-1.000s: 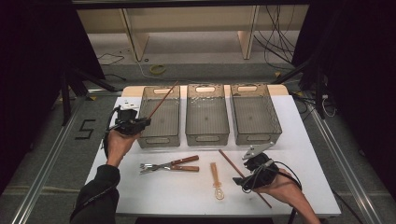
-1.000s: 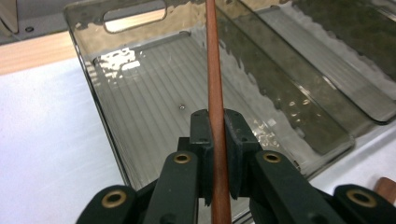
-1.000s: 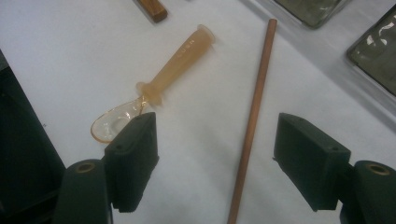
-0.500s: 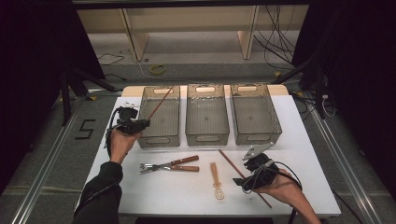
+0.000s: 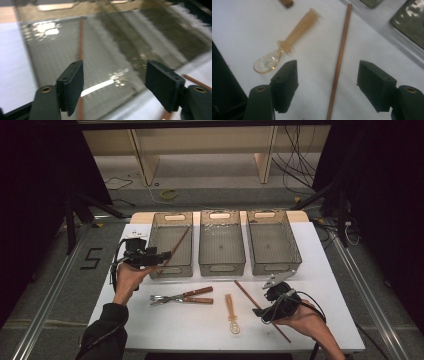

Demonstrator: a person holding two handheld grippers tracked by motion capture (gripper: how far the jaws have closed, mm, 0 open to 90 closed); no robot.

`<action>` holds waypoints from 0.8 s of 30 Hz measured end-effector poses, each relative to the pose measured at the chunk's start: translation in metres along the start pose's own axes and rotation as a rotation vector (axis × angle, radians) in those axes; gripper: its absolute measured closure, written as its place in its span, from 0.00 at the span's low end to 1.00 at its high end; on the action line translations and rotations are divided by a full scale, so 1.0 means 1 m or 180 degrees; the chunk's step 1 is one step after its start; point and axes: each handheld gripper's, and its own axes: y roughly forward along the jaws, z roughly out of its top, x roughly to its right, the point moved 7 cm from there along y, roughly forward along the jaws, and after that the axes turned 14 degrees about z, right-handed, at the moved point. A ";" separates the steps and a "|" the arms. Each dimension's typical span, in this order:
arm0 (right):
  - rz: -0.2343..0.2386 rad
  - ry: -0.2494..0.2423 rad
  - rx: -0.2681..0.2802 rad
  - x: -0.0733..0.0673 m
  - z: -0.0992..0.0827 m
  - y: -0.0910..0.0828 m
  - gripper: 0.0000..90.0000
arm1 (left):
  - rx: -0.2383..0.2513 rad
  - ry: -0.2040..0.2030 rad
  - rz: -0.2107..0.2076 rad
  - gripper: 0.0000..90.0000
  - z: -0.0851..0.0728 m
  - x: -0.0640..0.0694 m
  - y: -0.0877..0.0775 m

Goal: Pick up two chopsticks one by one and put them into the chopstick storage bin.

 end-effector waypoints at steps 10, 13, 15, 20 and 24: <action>-0.0083 0.0215 -0.0437 0.014 -0.008 0.013 0.54 | 0.0290 0.0294 -0.0400 0.23 -0.013 0.032 -0.031; -0.0093 0.0238 -0.0542 0.019 -0.008 0.018 0.61 | 0.0323 0.0355 -0.0440 0.22 -0.019 0.038 -0.033; -0.0090 0.0240 -0.0607 0.021 -0.008 0.021 0.65 | 0.0329 0.0374 -0.0484 0.21 -0.025 0.043 -0.034; -0.0068 0.0253 -0.0742 0.025 -0.007 0.028 0.72 | 0.0336 0.0439 -0.0550 0.20 -0.039 0.054 -0.037; -0.0080 0.0236 -0.0806 0.026 -0.006 0.031 0.75 | 0.0347 0.0451 -0.0566 0.20 -0.045 0.058 -0.038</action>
